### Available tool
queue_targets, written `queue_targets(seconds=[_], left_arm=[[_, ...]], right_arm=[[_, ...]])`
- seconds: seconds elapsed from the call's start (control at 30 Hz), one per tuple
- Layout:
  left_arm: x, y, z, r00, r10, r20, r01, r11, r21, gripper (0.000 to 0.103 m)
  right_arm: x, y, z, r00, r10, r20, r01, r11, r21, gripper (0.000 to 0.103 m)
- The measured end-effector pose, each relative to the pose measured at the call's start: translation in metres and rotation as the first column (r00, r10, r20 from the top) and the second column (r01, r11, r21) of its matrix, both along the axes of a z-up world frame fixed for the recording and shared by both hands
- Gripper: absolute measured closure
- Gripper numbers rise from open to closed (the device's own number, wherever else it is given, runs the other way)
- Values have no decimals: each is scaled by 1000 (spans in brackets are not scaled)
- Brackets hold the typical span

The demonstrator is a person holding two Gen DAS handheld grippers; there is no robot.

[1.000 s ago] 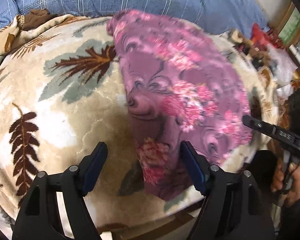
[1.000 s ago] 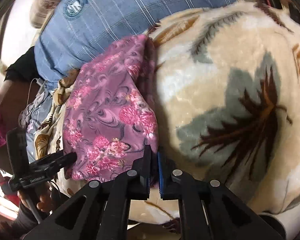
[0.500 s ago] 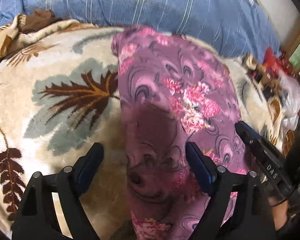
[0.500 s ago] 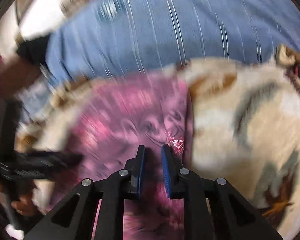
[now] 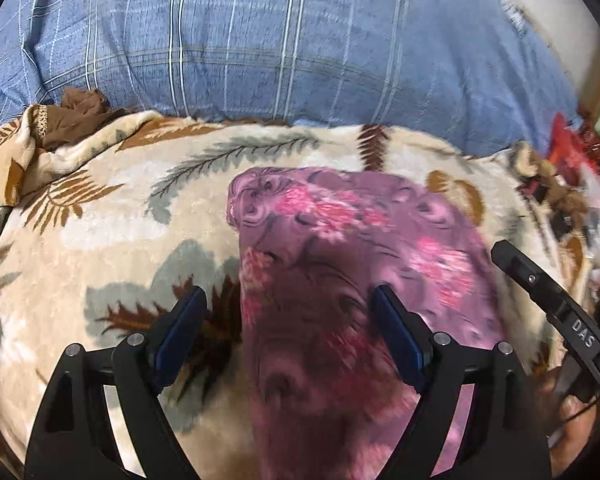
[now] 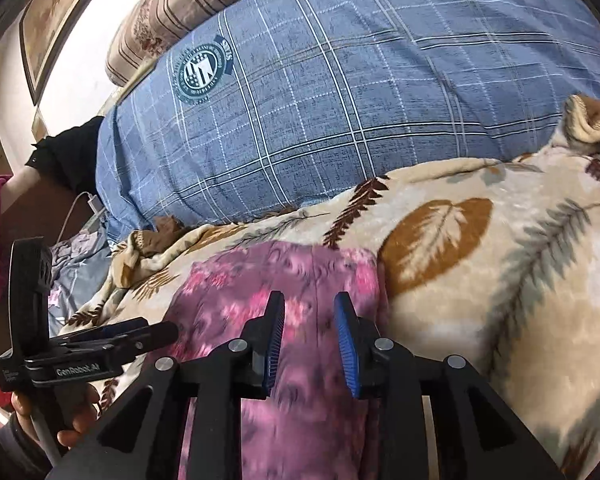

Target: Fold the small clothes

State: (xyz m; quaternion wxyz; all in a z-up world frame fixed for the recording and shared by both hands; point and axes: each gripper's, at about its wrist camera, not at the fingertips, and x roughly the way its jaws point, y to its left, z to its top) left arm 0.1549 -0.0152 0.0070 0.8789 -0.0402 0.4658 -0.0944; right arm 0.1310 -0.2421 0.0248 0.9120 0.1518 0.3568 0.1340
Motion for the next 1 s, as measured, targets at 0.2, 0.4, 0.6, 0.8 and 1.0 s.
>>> queue_targets(seconds=[0.2,0.4,0.6,0.8,1.0], left_arm=[[9,5,-26,998,24,-60,-27,998,-51,14],[11,6,-27,998,19,-58,-22,999,-50,11],[13,8,-28,998,28,-59,-31,998,-54,4],[8,20,-9,998,-29,-58,21,989,-145,11],[23,16,15,1000,-17,-15,15,989,-148,11]], right_arm=[[17,2,-39,994,10,-111,-12,1000,-16,73],[16,1,-39,994,11,-108,-12,1000,-10,72],[16,1,-37,994,12,-109,-13,1000,-10,72],[22,-12,-24,989,8,-151,2,998,69,66],[52,-32,-40,958,-73,-276,114,984,135,52]])
